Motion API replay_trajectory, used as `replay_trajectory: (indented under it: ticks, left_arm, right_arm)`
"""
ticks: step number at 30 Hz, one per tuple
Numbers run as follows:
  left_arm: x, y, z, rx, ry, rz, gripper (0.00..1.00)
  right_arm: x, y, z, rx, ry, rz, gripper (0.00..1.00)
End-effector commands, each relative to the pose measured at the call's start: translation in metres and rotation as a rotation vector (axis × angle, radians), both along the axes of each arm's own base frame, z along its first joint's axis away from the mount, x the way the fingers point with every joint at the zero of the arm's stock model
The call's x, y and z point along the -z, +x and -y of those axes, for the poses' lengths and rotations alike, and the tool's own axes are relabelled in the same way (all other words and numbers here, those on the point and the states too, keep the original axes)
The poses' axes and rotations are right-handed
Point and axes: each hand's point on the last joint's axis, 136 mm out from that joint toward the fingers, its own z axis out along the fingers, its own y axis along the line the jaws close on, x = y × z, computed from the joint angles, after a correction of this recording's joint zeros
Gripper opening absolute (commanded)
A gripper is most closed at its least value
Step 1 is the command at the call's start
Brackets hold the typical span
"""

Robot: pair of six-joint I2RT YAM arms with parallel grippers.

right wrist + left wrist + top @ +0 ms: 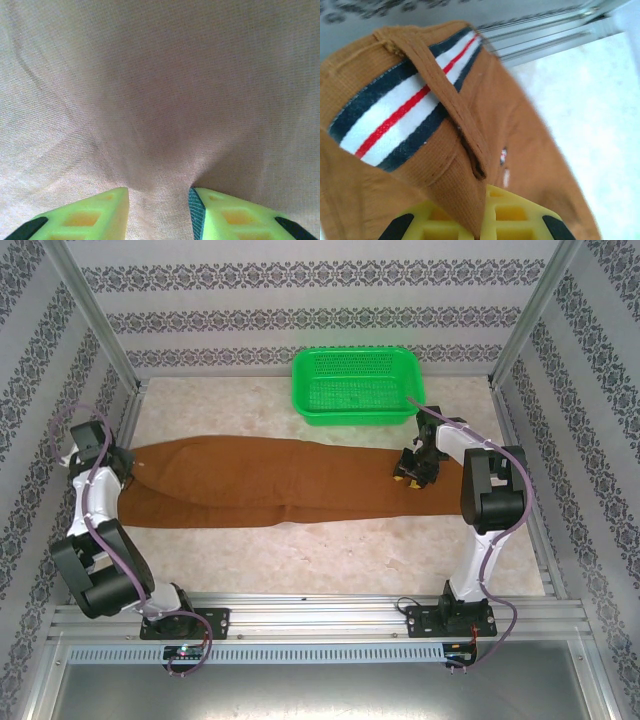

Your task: Roll up the long pants

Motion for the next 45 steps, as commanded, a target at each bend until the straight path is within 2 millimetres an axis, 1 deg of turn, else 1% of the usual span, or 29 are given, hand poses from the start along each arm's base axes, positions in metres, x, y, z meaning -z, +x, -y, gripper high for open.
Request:
replay_trajectory:
  ticks: [1, 3, 5, 6, 7, 8, 10, 11, 13, 14, 15, 16, 17, 18, 19, 21, 22, 25, 27, 29, 31, 32, 33, 35, 36, 38, 40, 42, 45]
  left_arm:
    - [-0.075, 0.065, -0.004, 0.081, 0.089, 0.221, 0.0]
    - [-0.092, 0.091, -0.002, 0.116, 0.084, 0.232, 0.0]
    - [-0.1, 0.109, 0.001, 0.15, 0.067, 0.231, 0.0]
    - [-0.095, 0.11, -0.001, 0.137, 0.062, 0.192, 0.0]
    - [-0.087, 0.105, -0.003, 0.118, 0.051, 0.138, 0.0]
    - [-0.07, 0.091, -0.006, 0.088, 0.041, 0.05, 0.0]
    - [-0.028, 0.051, -0.011, 0.039, 0.026, -0.111, 0.0]
    - [0.002, 0.021, -0.012, -0.004, 0.0, -0.196, 0.0]
    - [0.056, -0.035, -0.018, -0.106, -0.07, -0.279, 0.0]
    - [0.075, -0.058, -0.022, -0.165, -0.105, -0.311, 0.0]
    - [0.093, -0.076, -0.026, -0.213, -0.143, -0.326, 0.0]
    - [0.103, -0.08, -0.031, -0.229, -0.183, -0.307, 0.04]
    - [0.107, -0.079, -0.034, -0.23, -0.209, -0.301, 0.16]
    - [0.107, -0.072, -0.036, -0.211, -0.223, -0.303, 0.34]
    - [0.099, -0.058, -0.037, -0.172, -0.229, -0.27, 0.45]
    - [0.076, -0.034, -0.034, -0.12, -0.211, -0.173, 0.47]
    - [0.056, -0.026, -0.031, -0.102, -0.179, -0.121, 0.5]
    - [-0.003, -0.018, -0.018, -0.057, -0.052, -0.06, 0.56]
    - [-0.04, -0.012, 0.001, 0.002, 0.018, -0.025, 0.59]
    - [-0.063, -0.007, 0.022, 0.066, 0.06, -0.009, 0.59]
    - [-0.074, -0.002, 0.041, 0.139, 0.079, 0.007, 0.57]
    - [-0.074, -0.003, 0.049, 0.157, 0.077, -0.001, 0.56]
    - [-0.073, -0.004, 0.054, 0.176, 0.081, -0.009, 0.5]
    - [-0.072, -0.011, 0.055, 0.176, 0.106, -0.026, 0.25]
    - [-0.071, -0.014, 0.053, 0.172, 0.127, -0.035, 0.28]
    - [-0.067, -0.012, 0.054, 0.203, 0.135, -0.046, 0.4]
    - [-0.051, -0.003, 0.063, 0.258, 0.082, -0.056, 0.5]
    - [-0.026, 0.003, 0.072, 0.293, 0.021, -0.095, 0.51]
    - [0.024, 0.006, 0.077, 0.303, -0.052, -0.187, 0.48]
  right_arm:
    - [0.013, -0.005, 0.003, 0.001, -0.018, -0.044, 0.4]
    - [0.012, -0.005, 0.003, 0.003, -0.018, -0.04, 0.4]
    - [0.012, -0.005, 0.003, 0.005, -0.016, -0.04, 0.4]
    - [0.012, -0.005, 0.003, 0.004, -0.016, -0.043, 0.4]
    - [0.012, -0.005, 0.002, 0.002, -0.016, -0.043, 0.4]
    - [0.012, -0.005, 0.003, 0.004, -0.015, -0.043, 0.4]
    - [0.012, -0.007, 0.002, -0.002, -0.013, -0.049, 0.4]
    - [0.012, -0.007, 0.002, -0.003, -0.011, -0.048, 0.4]
    - [0.012, -0.01, 0.001, -0.003, -0.007, -0.056, 0.4]
    - [0.012, -0.01, 0.0, -0.006, -0.003, -0.057, 0.4]
    - [0.012, -0.011, 0.0, -0.009, -0.003, -0.06, 0.4]
    - [0.012, -0.012, 0.0, -0.012, -0.001, -0.064, 0.4]
    - [0.012, -0.013, 0.0, -0.016, 0.001, -0.067, 0.41]
    - [0.012, -0.014, -0.001, -0.022, 0.0, -0.072, 0.42]
    - [0.011, -0.014, 0.0, -0.02, 0.0, -0.075, 0.43]
    - [0.01, -0.015, 0.0, -0.016, -0.002, -0.065, 0.43]
    - [0.009, -0.015, 0.001, -0.009, -0.003, -0.061, 0.44]
    - [0.006, -0.022, 0.0, 0.004, -0.001, -0.054, 0.46]
    - [0.005, -0.029, 0.001, 0.009, -0.002, -0.049, 0.47]
    - [0.004, -0.036, 0.002, 0.007, -0.008, -0.064, 0.47]
    - [0.001, -0.041, 0.002, -0.003, -0.018, -0.065, 0.48]
    - [0.001, -0.042, 0.003, -0.006, -0.025, -0.063, 0.48]
    - [0.001, -0.044, 0.005, -0.01, -0.038, -0.068, 0.48]
    - [0.004, -0.045, 0.011, -0.014, -0.071, -0.087, 0.48]
    - [0.006, -0.045, 0.013, -0.016, -0.078, -0.096, 0.48]
    - [0.01, -0.045, 0.015, -0.016, -0.085, -0.112, 0.49]
    - [0.011, -0.042, 0.015, -0.017, -0.088, -0.115, 0.49]
    - [0.011, -0.04, 0.02, -0.015, -0.109, -0.127, 0.49]
    - [0.017, -0.041, 0.033, -0.006, -0.154, -0.163, 0.48]
